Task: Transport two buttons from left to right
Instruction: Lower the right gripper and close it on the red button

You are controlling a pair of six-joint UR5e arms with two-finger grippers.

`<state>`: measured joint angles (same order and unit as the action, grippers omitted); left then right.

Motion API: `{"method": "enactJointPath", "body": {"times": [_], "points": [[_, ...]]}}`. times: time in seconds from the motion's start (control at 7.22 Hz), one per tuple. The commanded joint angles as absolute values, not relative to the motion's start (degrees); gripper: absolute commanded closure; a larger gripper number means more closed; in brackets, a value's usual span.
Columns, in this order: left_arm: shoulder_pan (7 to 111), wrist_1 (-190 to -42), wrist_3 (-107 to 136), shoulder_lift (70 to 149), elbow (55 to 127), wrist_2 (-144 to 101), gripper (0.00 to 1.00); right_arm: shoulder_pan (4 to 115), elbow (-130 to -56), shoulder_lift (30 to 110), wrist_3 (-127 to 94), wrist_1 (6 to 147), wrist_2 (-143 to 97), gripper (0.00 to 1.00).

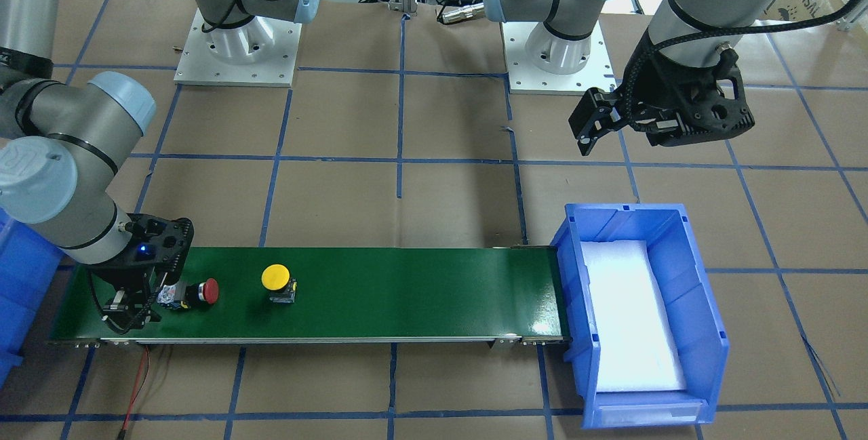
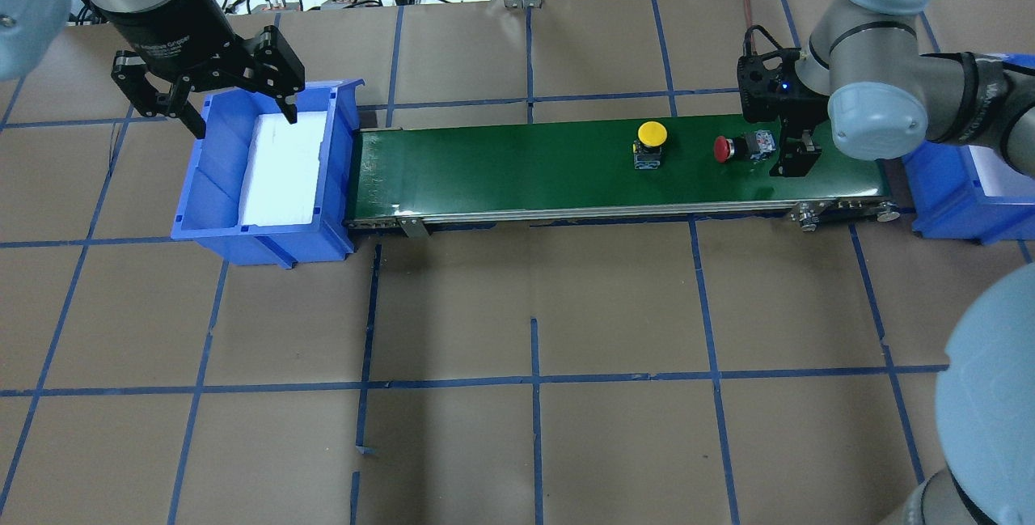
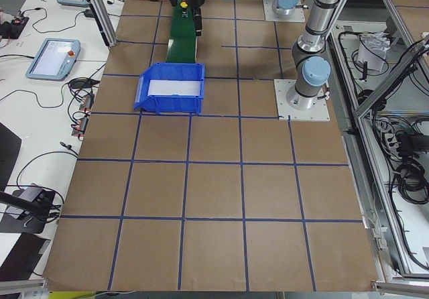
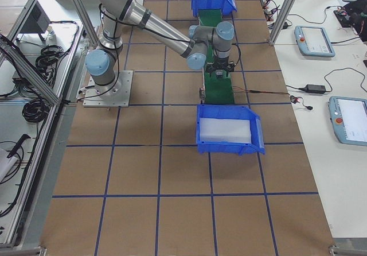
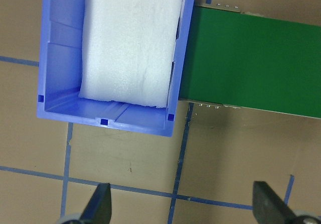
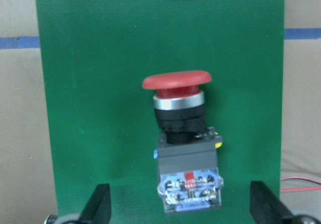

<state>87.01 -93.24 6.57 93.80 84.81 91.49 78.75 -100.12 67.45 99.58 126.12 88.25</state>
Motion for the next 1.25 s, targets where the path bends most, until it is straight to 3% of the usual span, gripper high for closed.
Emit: {"method": "enactJointPath", "body": {"times": [0.0, 0.14, 0.55, 0.69, 1.11], "points": [[87.01, -93.16, 6.42, 93.95, 84.81, 91.49, 0.00, 78.75, -100.19, 67.33, 99.58, 126.04, 88.24, 0.04], [87.01, -93.16, 6.42, 93.78, 84.81, 91.49, 0.00, 78.66, -100.20, 67.32, 99.75, 126.04, 88.24, 0.07], [87.01, -93.25, 6.42, 93.78, 84.81, 91.49, 0.00, 78.58, -99.76, 67.41, 100.28, 126.12, 88.42, 0.74], [87.01, -93.25, 6.42, 93.78, 84.81, 91.58, 0.00, 78.40, -99.49, 67.50, 100.37, 126.12, 88.59, 0.91], [87.01, -93.17, 6.42, 93.78, 84.81, 91.58, 0.00, 75.52, -91.19, 68.29, 100.81, 124.46, 88.77, 0.94]]}}
